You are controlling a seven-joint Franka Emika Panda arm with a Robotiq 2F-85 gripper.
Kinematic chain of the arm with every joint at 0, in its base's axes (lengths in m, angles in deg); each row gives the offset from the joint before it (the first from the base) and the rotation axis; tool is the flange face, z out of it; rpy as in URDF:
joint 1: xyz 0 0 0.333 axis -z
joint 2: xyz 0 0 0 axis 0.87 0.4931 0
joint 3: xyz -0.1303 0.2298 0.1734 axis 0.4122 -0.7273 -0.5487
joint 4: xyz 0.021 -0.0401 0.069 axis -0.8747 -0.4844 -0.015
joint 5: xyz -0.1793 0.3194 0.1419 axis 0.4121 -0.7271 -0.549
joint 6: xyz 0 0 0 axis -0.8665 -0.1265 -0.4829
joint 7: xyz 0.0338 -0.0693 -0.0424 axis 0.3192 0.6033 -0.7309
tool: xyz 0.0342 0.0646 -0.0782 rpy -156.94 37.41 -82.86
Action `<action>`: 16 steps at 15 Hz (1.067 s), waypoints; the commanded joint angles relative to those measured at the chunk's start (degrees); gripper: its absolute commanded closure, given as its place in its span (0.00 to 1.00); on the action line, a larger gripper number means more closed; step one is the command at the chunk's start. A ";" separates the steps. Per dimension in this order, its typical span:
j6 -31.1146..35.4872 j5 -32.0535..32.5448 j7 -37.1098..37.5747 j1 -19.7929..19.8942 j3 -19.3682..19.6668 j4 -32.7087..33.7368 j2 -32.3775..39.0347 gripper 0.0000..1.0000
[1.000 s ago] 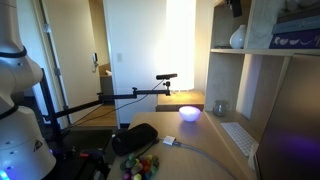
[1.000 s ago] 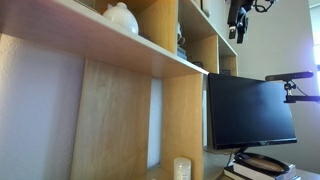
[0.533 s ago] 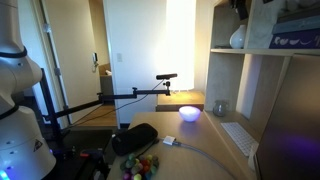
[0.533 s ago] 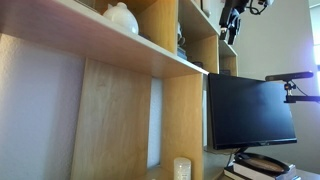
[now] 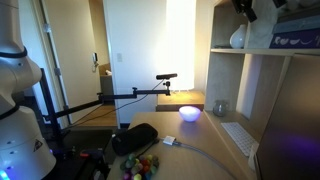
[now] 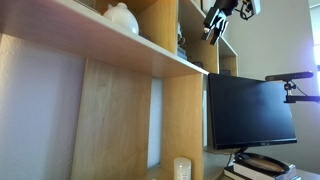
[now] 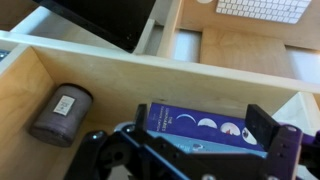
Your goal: Take the plush toy from the shelf and place it on the table
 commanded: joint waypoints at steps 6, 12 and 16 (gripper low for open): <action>15.57 2.14 0.72 0.03 0.66 -2.30 0.20 0.00; 18.88 1.91 -0.76 -0.71 1.40 -1.05 1.44 0.00; 17.07 0.35 -4.05 -0.68 0.68 0.29 2.59 0.00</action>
